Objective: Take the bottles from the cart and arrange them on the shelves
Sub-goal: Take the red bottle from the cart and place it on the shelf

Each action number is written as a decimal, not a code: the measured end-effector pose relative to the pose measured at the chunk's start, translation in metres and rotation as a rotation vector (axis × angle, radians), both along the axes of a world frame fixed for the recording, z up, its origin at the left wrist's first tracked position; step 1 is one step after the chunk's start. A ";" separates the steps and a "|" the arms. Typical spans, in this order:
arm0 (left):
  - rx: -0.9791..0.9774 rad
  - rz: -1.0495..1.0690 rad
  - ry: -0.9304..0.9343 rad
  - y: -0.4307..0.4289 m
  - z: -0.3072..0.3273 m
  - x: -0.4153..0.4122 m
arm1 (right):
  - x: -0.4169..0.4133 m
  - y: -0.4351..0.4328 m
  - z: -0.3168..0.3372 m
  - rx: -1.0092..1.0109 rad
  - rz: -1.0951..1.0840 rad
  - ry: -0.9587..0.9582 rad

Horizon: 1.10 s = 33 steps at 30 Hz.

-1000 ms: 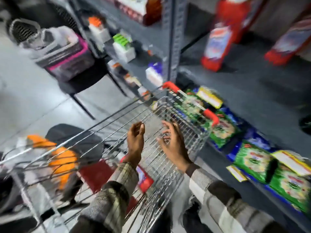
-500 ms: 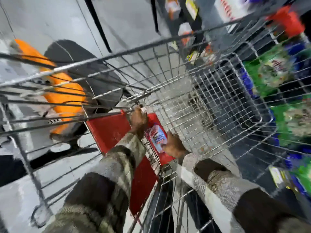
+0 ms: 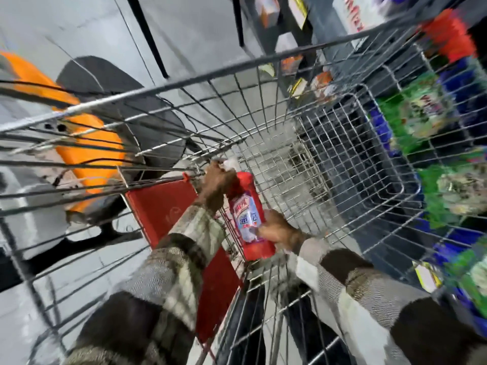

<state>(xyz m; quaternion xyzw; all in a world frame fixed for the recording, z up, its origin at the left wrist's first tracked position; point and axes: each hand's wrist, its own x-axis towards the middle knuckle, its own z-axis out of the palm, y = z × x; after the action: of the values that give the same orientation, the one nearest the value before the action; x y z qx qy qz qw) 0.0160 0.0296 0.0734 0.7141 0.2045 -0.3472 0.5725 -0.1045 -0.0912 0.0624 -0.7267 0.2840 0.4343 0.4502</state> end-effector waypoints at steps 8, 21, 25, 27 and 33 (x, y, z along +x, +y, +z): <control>-0.063 0.099 -0.051 -0.036 0.157 0.007 | 0.003 -0.055 0.164 0.313 -0.045 -0.027; -0.292 -0.045 -0.497 -0.139 0.417 -0.016 | -0.062 -0.133 0.384 0.405 -0.563 -0.591; -0.305 -0.123 -0.510 -0.176 0.422 -0.031 | -0.080 -0.155 0.378 0.327 -0.688 -0.634; -0.339 -0.205 -0.503 -0.202 0.418 -0.042 | -0.093 -0.173 0.374 0.284 -0.749 -0.680; -0.566 -0.491 -0.606 -0.293 0.421 -0.076 | -0.115 -0.236 0.360 -0.126 -0.922 -0.860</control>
<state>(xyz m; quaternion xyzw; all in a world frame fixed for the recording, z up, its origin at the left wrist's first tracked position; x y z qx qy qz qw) -0.0595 -0.2635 0.4946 0.6265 -0.2487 -0.2903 0.6792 -0.2196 -0.3273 0.4221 -0.6642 0.3868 -0.1526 0.6212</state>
